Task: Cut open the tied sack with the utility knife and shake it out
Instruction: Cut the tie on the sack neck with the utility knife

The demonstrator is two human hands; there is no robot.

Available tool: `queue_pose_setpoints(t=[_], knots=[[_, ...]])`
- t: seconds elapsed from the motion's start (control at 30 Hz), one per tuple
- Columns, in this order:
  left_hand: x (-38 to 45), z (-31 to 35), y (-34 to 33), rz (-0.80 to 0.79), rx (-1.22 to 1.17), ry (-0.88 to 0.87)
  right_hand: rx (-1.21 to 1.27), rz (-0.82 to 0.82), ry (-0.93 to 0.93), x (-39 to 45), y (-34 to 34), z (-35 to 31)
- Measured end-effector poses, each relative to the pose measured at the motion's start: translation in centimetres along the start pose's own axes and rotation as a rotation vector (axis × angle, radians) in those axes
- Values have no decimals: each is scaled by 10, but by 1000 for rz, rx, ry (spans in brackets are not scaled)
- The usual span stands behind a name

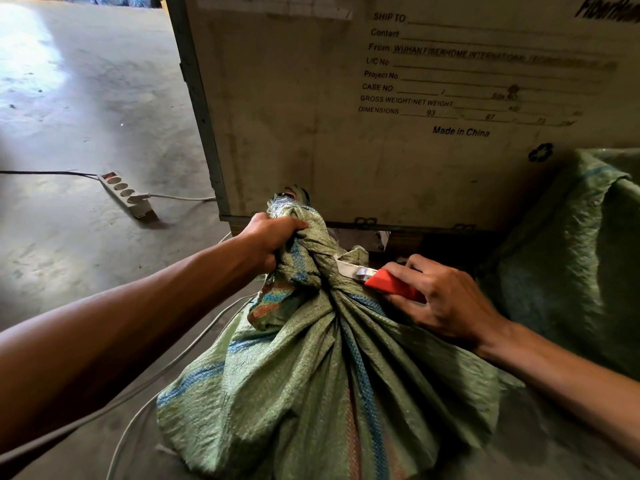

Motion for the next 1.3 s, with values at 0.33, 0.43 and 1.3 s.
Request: queue_pose_setpoints(t=[0.33,0.43,1.3], knots=[[-3,4,-1,2,20,-12,13,0,18,3,3,0],[-1,4,0,10,26,-14,3,0,23,3,5,-1],[4,-23,-5,-72,55,151,-169,201,112,3,0,-13]])
Point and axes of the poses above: each hand's wrist, its own x-axis towards the middle knuckle, its own y-axis out of the back of the hand, z = x × y, the point moved 7 cm from there along x, towards the middle knuckle, and after that the axes turned 3 degrees about z, right-handed, at the moved point
